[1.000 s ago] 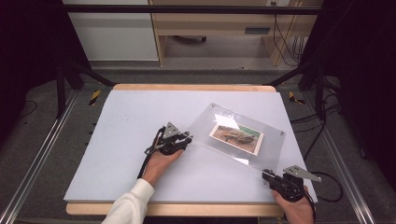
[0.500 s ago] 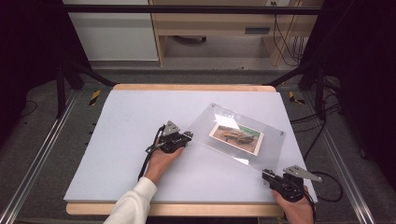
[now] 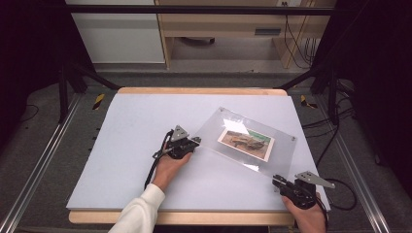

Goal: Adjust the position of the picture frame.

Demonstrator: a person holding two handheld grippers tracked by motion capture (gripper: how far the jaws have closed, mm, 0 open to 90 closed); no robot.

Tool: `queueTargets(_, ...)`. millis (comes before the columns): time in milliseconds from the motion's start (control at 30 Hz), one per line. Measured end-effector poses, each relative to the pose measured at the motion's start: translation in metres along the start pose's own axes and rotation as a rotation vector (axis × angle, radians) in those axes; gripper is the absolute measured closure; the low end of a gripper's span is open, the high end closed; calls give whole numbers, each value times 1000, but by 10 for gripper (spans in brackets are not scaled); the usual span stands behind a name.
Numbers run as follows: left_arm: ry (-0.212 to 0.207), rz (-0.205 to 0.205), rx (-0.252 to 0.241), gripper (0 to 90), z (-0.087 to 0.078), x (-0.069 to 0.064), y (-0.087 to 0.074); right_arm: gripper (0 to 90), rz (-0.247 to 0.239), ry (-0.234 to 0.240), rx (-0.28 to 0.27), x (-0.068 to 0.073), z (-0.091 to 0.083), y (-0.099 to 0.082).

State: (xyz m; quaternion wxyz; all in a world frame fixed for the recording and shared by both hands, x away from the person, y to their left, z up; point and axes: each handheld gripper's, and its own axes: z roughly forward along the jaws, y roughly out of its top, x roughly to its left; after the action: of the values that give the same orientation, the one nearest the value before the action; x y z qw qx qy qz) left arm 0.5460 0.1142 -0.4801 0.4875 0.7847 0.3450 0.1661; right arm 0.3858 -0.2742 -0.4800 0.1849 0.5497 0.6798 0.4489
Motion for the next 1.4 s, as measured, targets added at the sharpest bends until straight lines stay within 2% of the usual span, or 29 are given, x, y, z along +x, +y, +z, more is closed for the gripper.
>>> queueTargets(200,9,16,-2,846,0,-1,1,851,-35,-19,-3,2,0,1)
queueTargets(367,-5,22,-25,848,-5,-3,4,853,-49,-27,-22,2,-3,3)
queueTargets(467,-11,26,-34,848,-8,-4,5,853,-50,-25,-40,1,-6,5)
queueTargets(733,12,33,-89,848,-22,-2,9,847,-68,4,-85,5,-9,12)
queueTargets(1033,60,35,-145,847,-52,6,15,833,-99,39,-107,17,0,25)
queueTargets(1200,89,31,-157,846,-71,14,14,827,-118,74,-114,27,11,35)
queueTargets(1400,113,19,-169,844,-87,22,12,822,-131,99,-114,35,19,45)
